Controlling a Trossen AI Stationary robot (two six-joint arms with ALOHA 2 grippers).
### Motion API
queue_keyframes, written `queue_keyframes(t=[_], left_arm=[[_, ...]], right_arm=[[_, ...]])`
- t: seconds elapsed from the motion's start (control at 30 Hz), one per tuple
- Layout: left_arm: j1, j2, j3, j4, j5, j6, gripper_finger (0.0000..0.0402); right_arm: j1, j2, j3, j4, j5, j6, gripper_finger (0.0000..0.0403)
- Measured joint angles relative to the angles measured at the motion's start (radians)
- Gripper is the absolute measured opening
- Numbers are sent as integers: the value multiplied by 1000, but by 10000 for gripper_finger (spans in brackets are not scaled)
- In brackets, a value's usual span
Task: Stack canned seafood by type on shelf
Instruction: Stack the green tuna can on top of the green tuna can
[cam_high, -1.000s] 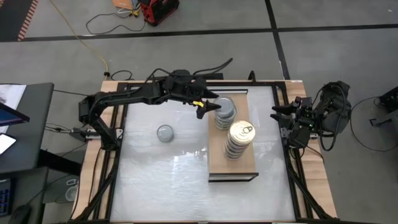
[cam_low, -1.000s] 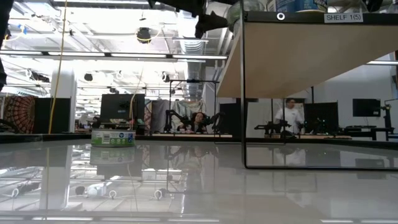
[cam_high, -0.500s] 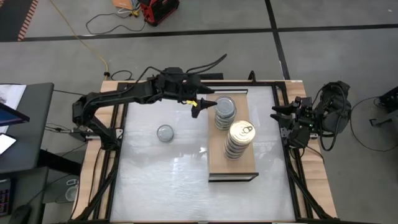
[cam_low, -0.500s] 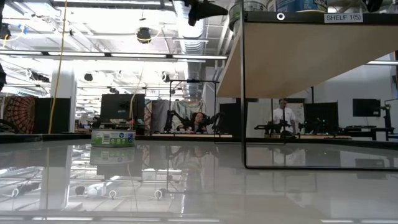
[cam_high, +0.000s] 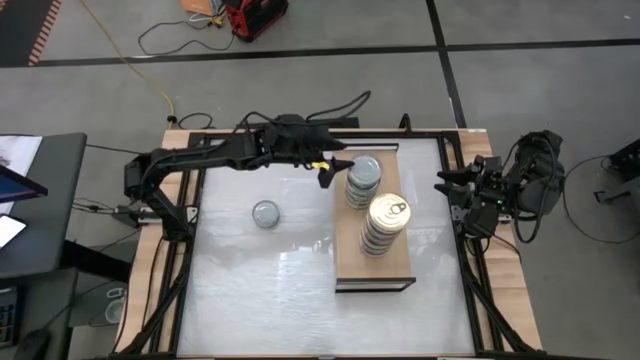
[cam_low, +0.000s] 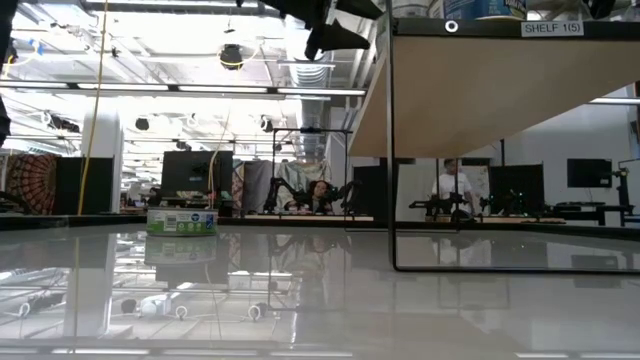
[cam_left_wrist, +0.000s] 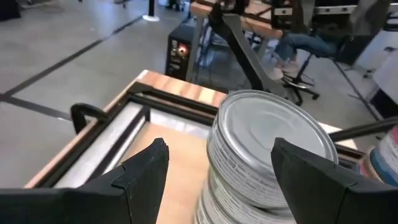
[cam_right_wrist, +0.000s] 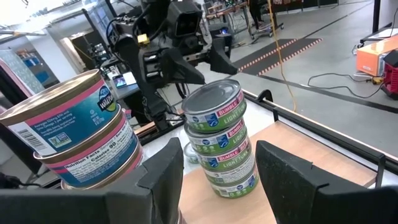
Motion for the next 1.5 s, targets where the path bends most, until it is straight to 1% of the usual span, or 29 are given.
queue_keyframes(t=[0.2, 0.3, 0.4, 0.5, 0.63, 0.8, 0.97, 1.2, 1.4, 1.5], left_arm=[[-13, -1, 0, -7, 62, -4, 273], [-21, -1, 0, -2, 53, 7, 273], [-25, -2, 0, 30, 7, 28, 273], [-26, -2, 0, 52, 5, 39, 273], [-26, -2, 0, 50, 59, 23, 273], [-26, -2, 0, 45, 79, 1, 273], [-26, -2, 0, 13, 139, -41, 273], [-32, -2, 0, -29, 162, -37, 273], [-34, -23, 23, -39, 153, 37, 273], [-46, -69, 28, -44, 101, 104, 272]], right_arm=[[0, 1, 0, -1, 0, -5, 225], [0, 1, 0, -1, 0, -6, 225], [0, 1, 0, 0, 0, -5, 225], [0, 1, 0, 0, 0, -4, 225], [0, 1, 0, 0, 0, -5, 225], [0, 1, 0, -1, 0, -8, 225], [0, 1, 0, -1, 0, -8, 225], [0, 1, 0, -1, 0, -8, 225], [0, 1, 0, -1, 0, -8, 225], [0, 1, 0, -1, 0, -8, 225]])
